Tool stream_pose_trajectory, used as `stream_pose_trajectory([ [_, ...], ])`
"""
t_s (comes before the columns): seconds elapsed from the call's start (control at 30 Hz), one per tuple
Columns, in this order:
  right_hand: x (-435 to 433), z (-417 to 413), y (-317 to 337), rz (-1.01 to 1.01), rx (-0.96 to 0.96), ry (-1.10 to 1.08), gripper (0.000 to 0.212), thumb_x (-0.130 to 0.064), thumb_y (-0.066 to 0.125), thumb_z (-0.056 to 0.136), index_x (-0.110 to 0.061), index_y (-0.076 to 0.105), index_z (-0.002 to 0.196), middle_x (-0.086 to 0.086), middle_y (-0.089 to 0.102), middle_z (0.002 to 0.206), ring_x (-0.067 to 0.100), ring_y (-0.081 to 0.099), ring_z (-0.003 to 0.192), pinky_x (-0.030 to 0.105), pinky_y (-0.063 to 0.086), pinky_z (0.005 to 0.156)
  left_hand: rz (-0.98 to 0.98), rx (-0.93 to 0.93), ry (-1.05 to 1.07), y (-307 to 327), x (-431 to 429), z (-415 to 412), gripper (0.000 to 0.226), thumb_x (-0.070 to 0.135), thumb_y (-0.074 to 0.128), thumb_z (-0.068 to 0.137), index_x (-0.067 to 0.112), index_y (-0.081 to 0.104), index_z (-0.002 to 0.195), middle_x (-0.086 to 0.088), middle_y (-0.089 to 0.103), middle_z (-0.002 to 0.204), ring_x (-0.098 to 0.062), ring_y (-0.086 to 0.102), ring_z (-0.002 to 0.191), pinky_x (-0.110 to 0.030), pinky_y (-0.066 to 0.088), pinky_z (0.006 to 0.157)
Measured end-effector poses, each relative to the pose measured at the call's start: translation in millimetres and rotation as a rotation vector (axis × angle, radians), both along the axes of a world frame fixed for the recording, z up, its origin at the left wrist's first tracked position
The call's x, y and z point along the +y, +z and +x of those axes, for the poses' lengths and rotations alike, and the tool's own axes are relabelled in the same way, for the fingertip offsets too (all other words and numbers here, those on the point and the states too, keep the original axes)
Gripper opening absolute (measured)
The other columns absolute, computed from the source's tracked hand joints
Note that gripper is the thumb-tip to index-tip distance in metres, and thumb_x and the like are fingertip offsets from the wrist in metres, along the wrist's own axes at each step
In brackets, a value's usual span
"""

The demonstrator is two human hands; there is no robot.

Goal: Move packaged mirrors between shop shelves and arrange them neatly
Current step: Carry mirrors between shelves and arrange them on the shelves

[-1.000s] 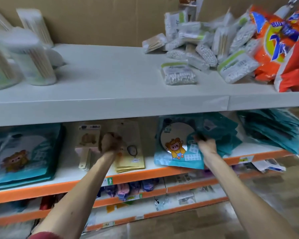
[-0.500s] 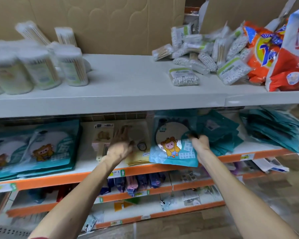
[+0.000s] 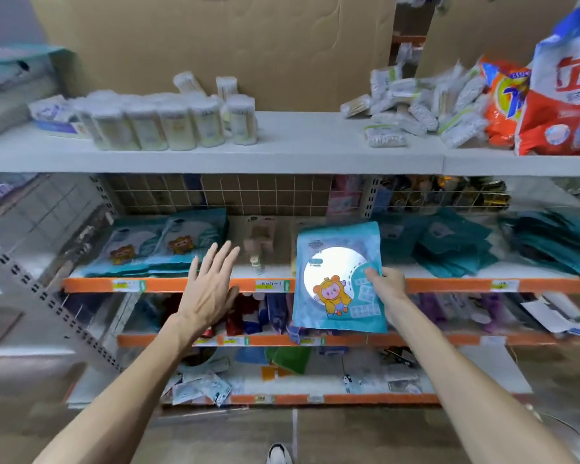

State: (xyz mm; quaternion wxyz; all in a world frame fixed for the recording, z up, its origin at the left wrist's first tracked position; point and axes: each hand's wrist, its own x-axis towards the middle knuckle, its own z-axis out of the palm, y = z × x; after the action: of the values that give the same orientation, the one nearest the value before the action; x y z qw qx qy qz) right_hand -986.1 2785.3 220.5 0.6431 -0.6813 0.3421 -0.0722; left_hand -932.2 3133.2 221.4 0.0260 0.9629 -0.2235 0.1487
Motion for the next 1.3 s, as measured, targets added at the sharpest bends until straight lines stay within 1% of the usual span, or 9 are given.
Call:
stream_pose_trajectory([
  [0.13, 48.2, -10.1, 2.9, 0.057, 0.017, 0.067, 0.018, -0.024, 0.061, 0.096, -0.007, 0.06, 0.1, 0.011, 0.071, 0.093, 0.024, 0.072, 0.081, 0.035, 0.059, 0.066, 0.026, 0.026, 0.072, 6.0, 49.8, -34.7, 0.076, 0.038, 0.06, 0.088, 0.02, 0.025, 0.153, -0.004, 0.023, 0.16, -0.029, 0.019, 0.148, -0.056, 0.027, 0.113],
  [0.3, 121.0, -5.0, 15.4, 0.097, -0.004, 0.172, 0.017, -0.021, 0.059, 0.097, -0.006, 0.06, 0.106, 0.011, 0.071, 0.096, 0.022, 0.071, 0.079, 0.032, 0.057, 0.062, 0.0, 0.04, 0.135, 13.7, 111.0, -51.6, 0.075, 0.036, 0.061, 0.09, 0.02, 0.024, 0.153, -0.003, 0.024, 0.16, -0.027, 0.018, 0.148, -0.055, 0.027, 0.115],
  [0.43, 177.8, 15.6, 18.6, 0.098, -0.006, 0.246, 0.02, -0.021, 0.06, 0.096, -0.003, 0.061, 0.104, 0.013, 0.072, 0.096, 0.023, 0.072, 0.08, 0.037, 0.06, 0.07, -0.021, 0.033, 0.177, 23.3, 153.0, -46.4, 0.072, 0.038, 0.058, 0.092, 0.022, 0.023, 0.153, -0.001, 0.023, 0.16, -0.025, 0.017, 0.149, -0.053, 0.027, 0.115],
  [0.57, 238.7, 43.5, 19.3, 0.074, -0.004, 0.289, 0.021, -0.024, 0.06, 0.096, -0.004, 0.062, 0.102, 0.012, 0.071, 0.094, 0.024, 0.072, 0.083, 0.038, 0.06, 0.073, -0.017, 0.034, 0.188, 29.1, 205.6, -29.0, 0.071, 0.037, 0.055, 0.093, 0.022, 0.022, 0.154, 0.0, 0.022, 0.161, -0.024, 0.018, 0.149, -0.052, 0.028, 0.115],
  [0.77, 319.5, 86.3, 27.6, -0.011, -0.057, 0.269, 0.014, -0.016, 0.06, 0.094, -0.005, 0.061, 0.085, 0.018, 0.069, 0.087, 0.021, 0.066, 0.067, 0.029, 0.05, 0.06, -0.014, 0.026, 0.167, 43.1, 273.2, 16.8, 0.075, 0.033, 0.057, 0.091, 0.023, 0.018, 0.155, 0.001, 0.018, 0.162, -0.024, 0.015, 0.149, -0.051, 0.021, 0.117],
  [1.03, 377.7, 127.1, 20.7, 0.012, -0.009, 0.257, 0.021, -0.021, 0.059, 0.097, 0.0, 0.063, 0.097, 0.014, 0.071, 0.089, 0.023, 0.071, 0.073, 0.035, 0.057, 0.066, -0.051, 0.064, 0.093, 38.4, 312.8, 73.3, 0.073, 0.033, 0.053, 0.095, 0.024, 0.012, 0.156, 0.001, 0.01, 0.163, -0.022, 0.008, 0.15, -0.047, 0.013, 0.119],
  [1.1, 384.4, 143.5, 16.1, 0.001, 0.002, 0.252, 0.019, -0.021, 0.059, 0.097, -0.002, 0.062, 0.094, 0.012, 0.071, 0.085, 0.022, 0.07, 0.071, 0.033, 0.058, 0.062, -0.063, 0.077, 0.092, 34.7, 314.1, 89.7, 0.072, 0.031, 0.051, 0.095, 0.023, 0.013, 0.156, 0.001, 0.01, 0.163, -0.022, 0.007, 0.15, -0.048, 0.013, 0.119],
  [1.2, 393.8, 176.7, 9.9, 0.009, 0.022, 0.236, 0.02, -0.021, 0.062, 0.095, -0.002, 0.061, 0.099, 0.014, 0.072, 0.09, 0.025, 0.072, 0.076, 0.038, 0.061, 0.065, -0.057, 0.075, 0.1, 31.1, 314.6, 114.6, 0.071, 0.025, 0.054, 0.091, 0.019, 0.021, 0.154, -0.002, 0.021, 0.16, -0.026, 0.017, 0.148, -0.05, 0.019, 0.119],
  [1.3, 406.6, 215.6, -0.4, 0.023, 0.062, 0.237, 0.02, -0.019, 0.065, 0.091, -0.005, 0.06, 0.104, 0.017, 0.071, 0.095, 0.029, 0.072, 0.081, 0.049, 0.061, 0.074, -0.022, 0.068, 0.117, 28.6, 319.3, 140.6, 0.061, 0.022, 0.056, 0.087, 0.014, 0.038, 0.144, -0.007, 0.044, 0.144, -0.03, 0.038, 0.133, -0.051, 0.031, 0.112],
])
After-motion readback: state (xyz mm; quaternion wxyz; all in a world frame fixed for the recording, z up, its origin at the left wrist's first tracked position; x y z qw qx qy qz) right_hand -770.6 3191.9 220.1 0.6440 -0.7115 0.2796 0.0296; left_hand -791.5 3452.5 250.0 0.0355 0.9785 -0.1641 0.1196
